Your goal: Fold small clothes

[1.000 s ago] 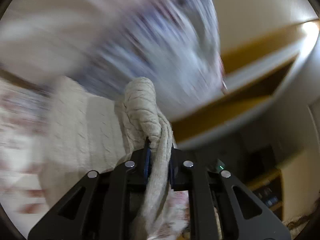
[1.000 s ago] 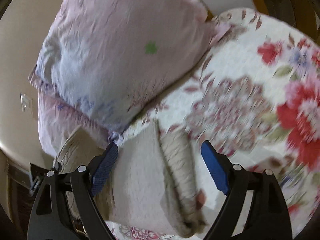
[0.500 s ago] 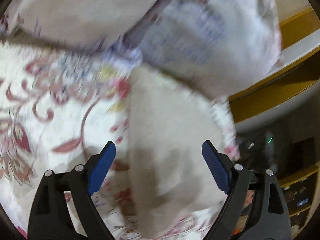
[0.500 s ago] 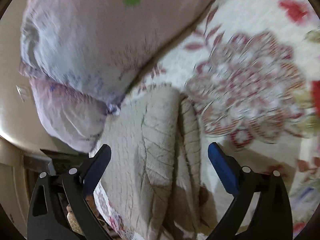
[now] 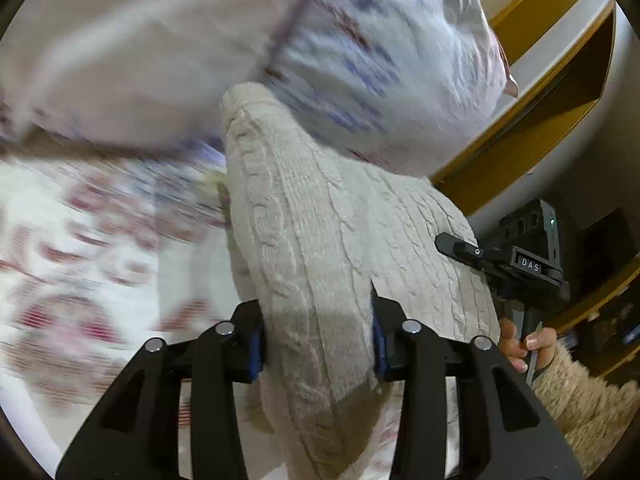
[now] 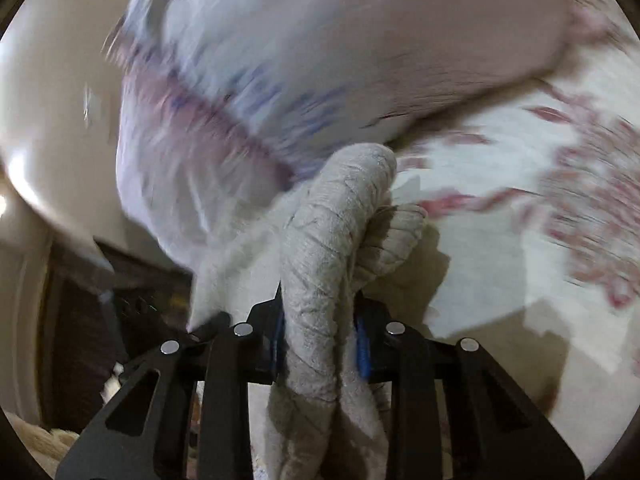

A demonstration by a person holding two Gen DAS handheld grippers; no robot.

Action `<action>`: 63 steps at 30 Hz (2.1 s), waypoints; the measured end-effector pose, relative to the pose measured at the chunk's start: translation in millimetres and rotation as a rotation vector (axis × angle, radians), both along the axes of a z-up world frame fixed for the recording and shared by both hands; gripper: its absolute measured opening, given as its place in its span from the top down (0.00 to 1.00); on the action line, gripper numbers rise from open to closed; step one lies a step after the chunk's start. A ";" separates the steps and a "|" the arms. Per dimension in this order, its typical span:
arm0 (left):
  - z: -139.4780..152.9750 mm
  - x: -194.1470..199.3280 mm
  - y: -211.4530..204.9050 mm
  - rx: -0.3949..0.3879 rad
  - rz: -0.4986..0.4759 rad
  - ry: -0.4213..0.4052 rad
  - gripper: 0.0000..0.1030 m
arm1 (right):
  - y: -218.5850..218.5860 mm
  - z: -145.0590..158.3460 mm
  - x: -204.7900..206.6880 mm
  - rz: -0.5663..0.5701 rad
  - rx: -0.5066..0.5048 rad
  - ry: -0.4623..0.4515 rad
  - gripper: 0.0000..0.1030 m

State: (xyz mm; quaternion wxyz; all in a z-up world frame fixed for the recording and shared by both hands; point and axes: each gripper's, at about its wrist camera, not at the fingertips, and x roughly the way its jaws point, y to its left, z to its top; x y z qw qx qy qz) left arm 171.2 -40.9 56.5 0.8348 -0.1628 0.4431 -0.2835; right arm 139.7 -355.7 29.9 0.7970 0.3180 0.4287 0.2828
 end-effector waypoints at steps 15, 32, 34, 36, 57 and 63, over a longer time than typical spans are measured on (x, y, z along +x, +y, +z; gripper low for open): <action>-1.9 -75.5 55.8 0.369 0.330 -0.105 0.02 | 77.6 9.5 -40.3 0.015 -0.306 -0.091 0.38; -56.5 -110.8 7.6 0.522 0.247 -0.020 0.02 | 98.4 -37.5 -122.2 -0.197 -0.652 -0.047 0.01; -59.3 -113.7 3.1 0.563 0.241 -0.039 0.02 | 109.1 -45.4 -124.6 -0.171 -0.685 -0.037 0.01; -60.5 -116.5 3.2 0.568 0.244 -0.051 0.02 | 118.6 -48.7 -127.1 -0.155 -0.752 -0.057 0.01; -60.9 -116.3 4.4 0.568 0.242 -0.050 0.02 | 126.3 -51.5 -131.4 -0.138 -0.809 -0.096 0.01; -60.8 -116.3 4.2 0.568 0.242 -0.049 0.02 | 126.1 -51.5 -131.1 -0.139 -0.809 -0.096 0.01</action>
